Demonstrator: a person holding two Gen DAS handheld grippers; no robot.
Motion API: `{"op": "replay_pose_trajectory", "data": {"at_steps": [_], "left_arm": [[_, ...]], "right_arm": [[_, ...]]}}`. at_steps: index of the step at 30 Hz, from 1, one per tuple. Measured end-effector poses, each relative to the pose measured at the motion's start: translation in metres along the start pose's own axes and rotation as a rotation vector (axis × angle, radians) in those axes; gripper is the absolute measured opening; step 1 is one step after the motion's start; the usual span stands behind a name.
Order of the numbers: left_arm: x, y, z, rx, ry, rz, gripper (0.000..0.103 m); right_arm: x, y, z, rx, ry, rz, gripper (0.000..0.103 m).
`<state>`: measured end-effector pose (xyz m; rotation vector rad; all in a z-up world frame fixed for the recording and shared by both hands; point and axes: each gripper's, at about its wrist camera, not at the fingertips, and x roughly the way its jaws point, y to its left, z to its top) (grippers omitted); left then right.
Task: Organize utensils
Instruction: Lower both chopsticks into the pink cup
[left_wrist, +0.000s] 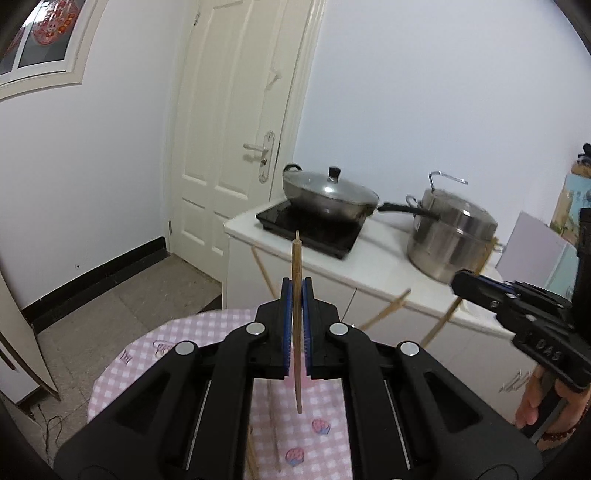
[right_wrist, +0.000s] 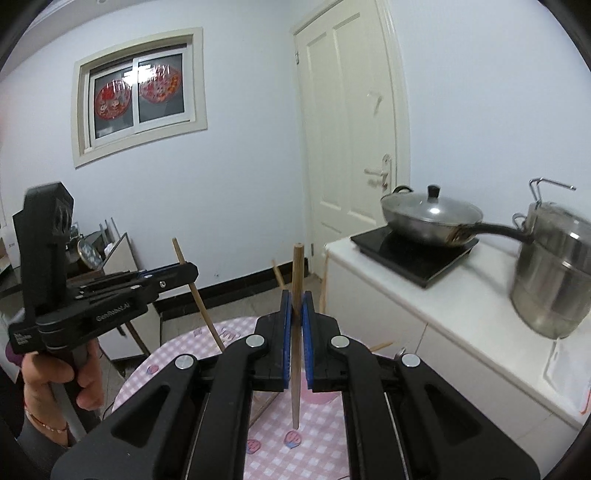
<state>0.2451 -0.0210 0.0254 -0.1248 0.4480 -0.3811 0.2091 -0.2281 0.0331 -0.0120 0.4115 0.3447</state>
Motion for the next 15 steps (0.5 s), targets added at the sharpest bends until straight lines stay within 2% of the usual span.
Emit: {"op": "replay_pose_trajectory", "data": {"at_steps": [8,15], "left_arm": [[0.024,-0.007,0.021,-0.052,-0.061,-0.008,0.005],[0.044,-0.014,0.03,-0.06,-0.11,0.0,0.005]], "right_arm": [[-0.003,-0.02,0.027,-0.008,-0.09,-0.06,0.004],[0.019,-0.02,0.036,-0.052,-0.145,-0.109,0.004]]}}
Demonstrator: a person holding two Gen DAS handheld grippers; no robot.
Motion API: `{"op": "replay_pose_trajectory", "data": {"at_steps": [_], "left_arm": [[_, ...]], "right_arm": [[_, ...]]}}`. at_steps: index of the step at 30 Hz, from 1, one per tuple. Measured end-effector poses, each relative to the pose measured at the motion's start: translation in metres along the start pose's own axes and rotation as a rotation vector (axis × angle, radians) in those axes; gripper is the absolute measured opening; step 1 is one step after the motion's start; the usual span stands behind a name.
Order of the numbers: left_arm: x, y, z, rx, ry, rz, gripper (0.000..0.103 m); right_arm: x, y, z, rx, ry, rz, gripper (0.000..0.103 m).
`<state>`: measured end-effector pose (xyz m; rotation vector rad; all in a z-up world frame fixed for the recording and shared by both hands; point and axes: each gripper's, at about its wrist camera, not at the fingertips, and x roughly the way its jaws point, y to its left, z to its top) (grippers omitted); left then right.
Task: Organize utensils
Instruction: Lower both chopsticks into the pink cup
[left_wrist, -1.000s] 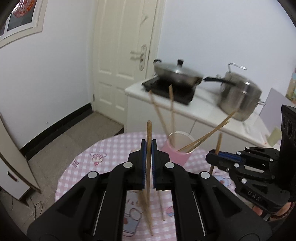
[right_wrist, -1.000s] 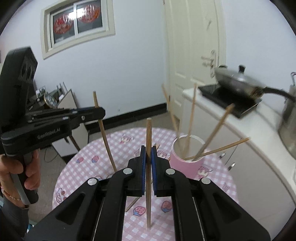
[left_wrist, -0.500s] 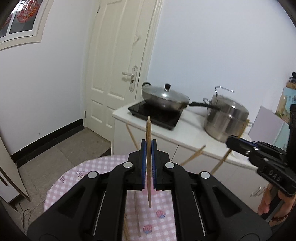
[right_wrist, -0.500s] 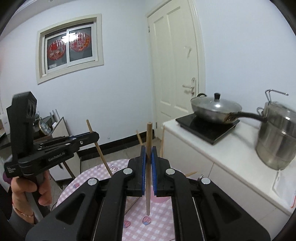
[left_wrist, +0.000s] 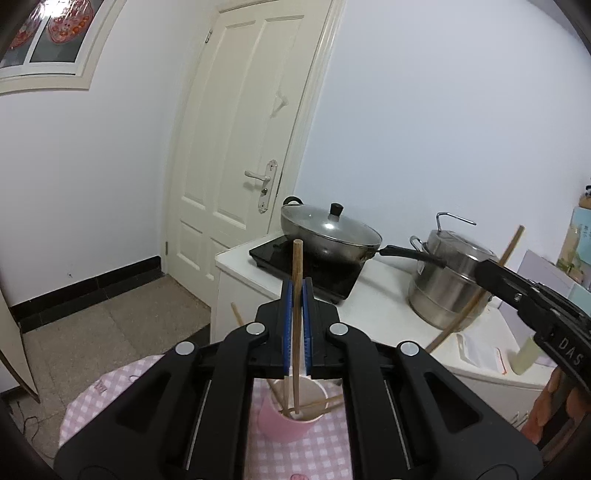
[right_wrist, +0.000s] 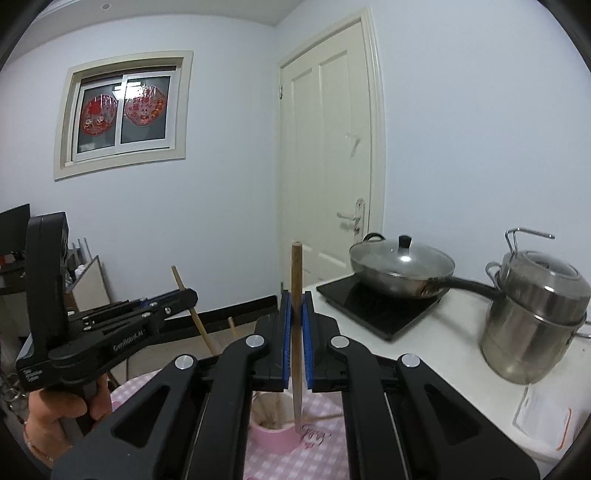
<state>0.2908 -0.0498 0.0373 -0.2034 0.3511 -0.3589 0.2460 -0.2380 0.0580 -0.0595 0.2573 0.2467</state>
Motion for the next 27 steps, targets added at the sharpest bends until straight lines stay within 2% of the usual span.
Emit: {"op": "replay_pose_trajectory", "data": {"at_steps": [8,18,27], "left_arm": [[0.026,0.0,-0.02,0.022,0.01,0.026,0.005],[0.051,0.01,-0.055,0.049,0.085,0.046,0.005],[0.061,0.013,-0.072,0.061,0.147,0.036,0.005]], "right_arm": [[0.029,-0.011,-0.017,0.061,-0.022,0.018,0.004],[0.058,-0.02,-0.047,0.112,0.062,0.044,0.004],[0.073,-0.024,-0.063,0.156,0.14,0.053,0.004]]}}
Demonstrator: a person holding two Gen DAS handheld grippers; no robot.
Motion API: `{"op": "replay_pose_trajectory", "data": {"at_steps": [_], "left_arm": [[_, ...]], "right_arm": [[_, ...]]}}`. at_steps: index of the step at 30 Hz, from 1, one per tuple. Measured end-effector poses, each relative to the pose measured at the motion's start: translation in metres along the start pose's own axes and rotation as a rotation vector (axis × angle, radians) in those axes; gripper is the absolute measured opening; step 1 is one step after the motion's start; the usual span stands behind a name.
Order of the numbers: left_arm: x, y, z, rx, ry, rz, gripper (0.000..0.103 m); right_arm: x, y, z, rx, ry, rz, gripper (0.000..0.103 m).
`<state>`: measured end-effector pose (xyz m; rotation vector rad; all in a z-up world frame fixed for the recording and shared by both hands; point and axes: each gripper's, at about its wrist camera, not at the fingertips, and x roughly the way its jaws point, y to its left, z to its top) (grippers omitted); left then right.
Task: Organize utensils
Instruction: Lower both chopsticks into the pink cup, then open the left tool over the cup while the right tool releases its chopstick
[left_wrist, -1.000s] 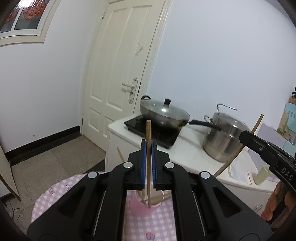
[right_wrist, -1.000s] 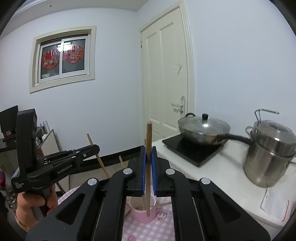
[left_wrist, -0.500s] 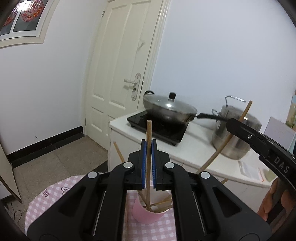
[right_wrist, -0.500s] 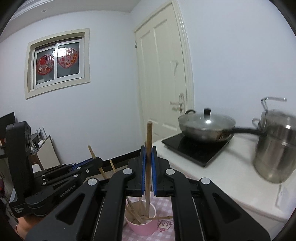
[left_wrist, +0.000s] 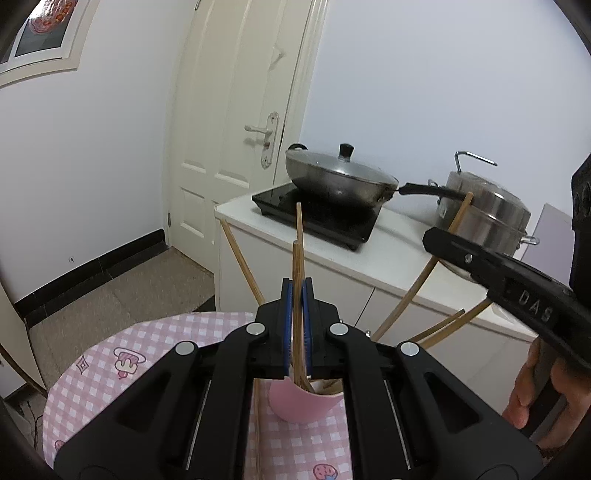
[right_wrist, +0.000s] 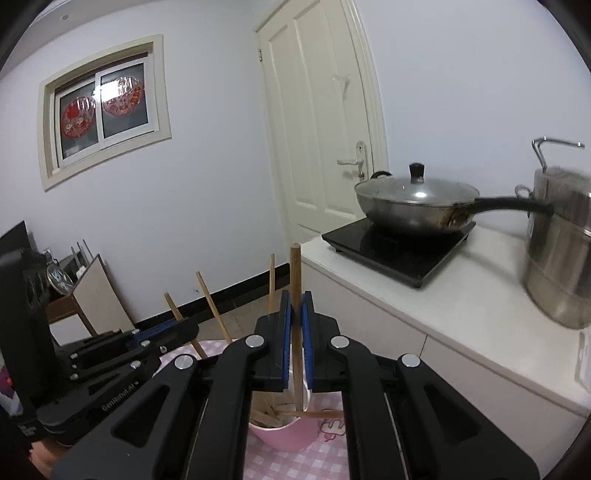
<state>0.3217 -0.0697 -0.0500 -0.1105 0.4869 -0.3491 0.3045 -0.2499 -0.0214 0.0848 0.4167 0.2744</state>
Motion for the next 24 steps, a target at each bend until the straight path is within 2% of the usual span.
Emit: {"op": "replay_pose_trajectory", "data": {"at_steps": [20,22,24], "left_arm": [[-0.007,-0.004,-0.001,-0.019,0.075,-0.051,0.008],[-0.011,-0.005,-0.001,-0.017,0.08,-0.06,0.008],[-0.016,-0.008,0.0,-0.008,0.08,-0.062,0.008]], "right_arm": [[-0.011,0.002,0.003,0.008,0.021,-0.018,0.006],[-0.016,0.003,0.005,0.009,0.015,-0.02,0.01],[-0.021,0.004,0.007,0.01,0.005,-0.023,0.018]]}}
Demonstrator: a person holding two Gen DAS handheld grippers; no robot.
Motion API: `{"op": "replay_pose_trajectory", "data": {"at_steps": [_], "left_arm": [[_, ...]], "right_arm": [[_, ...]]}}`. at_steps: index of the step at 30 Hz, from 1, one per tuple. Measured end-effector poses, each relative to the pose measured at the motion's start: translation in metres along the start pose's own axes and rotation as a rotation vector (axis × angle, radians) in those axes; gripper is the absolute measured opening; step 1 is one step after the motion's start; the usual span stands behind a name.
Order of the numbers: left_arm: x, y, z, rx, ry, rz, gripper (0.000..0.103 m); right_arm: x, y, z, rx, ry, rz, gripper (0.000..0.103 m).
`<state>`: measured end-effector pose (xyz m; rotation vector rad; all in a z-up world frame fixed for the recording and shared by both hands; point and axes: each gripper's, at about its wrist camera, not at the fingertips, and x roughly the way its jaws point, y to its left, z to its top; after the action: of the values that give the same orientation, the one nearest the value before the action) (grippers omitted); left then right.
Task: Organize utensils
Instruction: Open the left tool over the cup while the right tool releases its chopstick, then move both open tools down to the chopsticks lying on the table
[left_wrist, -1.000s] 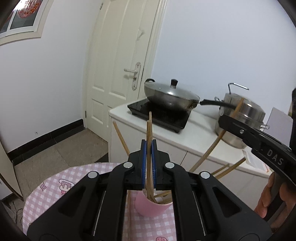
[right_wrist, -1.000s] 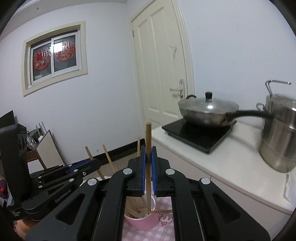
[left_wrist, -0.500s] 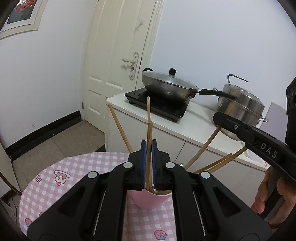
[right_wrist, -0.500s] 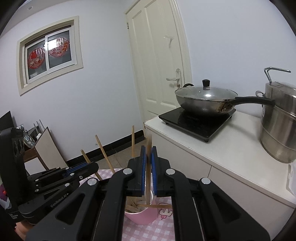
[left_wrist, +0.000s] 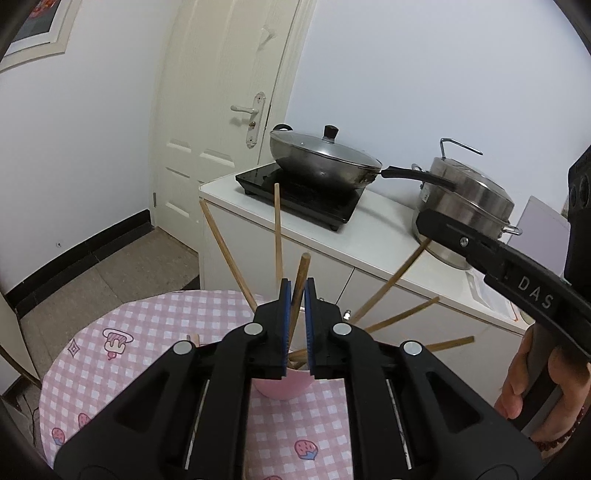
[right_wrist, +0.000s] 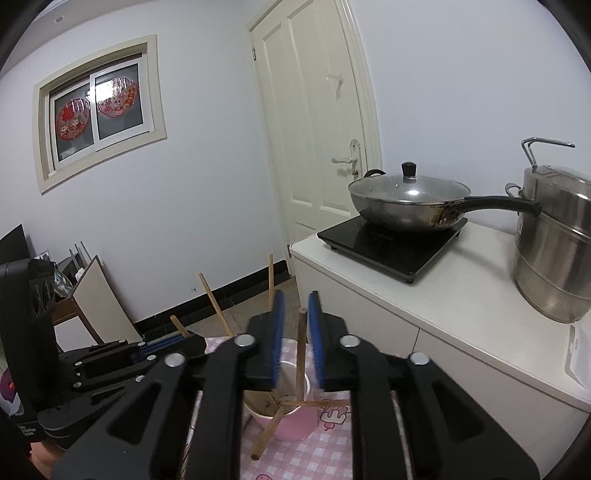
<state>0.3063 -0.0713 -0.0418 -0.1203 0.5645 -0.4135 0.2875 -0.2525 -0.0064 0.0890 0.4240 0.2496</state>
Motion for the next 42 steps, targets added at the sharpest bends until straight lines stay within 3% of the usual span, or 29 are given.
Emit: {"op": "replay_pose_trajectory", "data": {"at_steps": [12,14,15,26,34,42], "left_arm": [[-0.038,-0.01,0.005,0.01,-0.006,-0.026,0.009],[-0.05,-0.01,0.005,0.008,-0.018,-0.022,0.032],[-0.057,-0.009,0.004,0.009,-0.031,-0.015,0.036],[-0.114,0.021,-0.011,0.001,-0.063,0.069,0.045],[-0.121,0.054,-0.044,-0.013,0.016,0.113,0.049],[-0.077,0.091,-0.083,-0.071,0.2,0.106,0.054]], "right_arm": [[-0.035,0.009,0.007,-0.005,-0.033,-0.012,0.022],[-0.043,0.011,0.007,-0.007,-0.039,-0.014,0.022],[-0.047,0.013,0.006,-0.009,-0.042,-0.014,0.022],[-0.078,0.046,-0.021,-0.044,-0.026,0.029,0.022],[-0.062,0.085,-0.062,-0.074,0.066,0.103,0.022],[-0.01,0.099,-0.108,-0.053,0.203,0.116,0.022]]}}
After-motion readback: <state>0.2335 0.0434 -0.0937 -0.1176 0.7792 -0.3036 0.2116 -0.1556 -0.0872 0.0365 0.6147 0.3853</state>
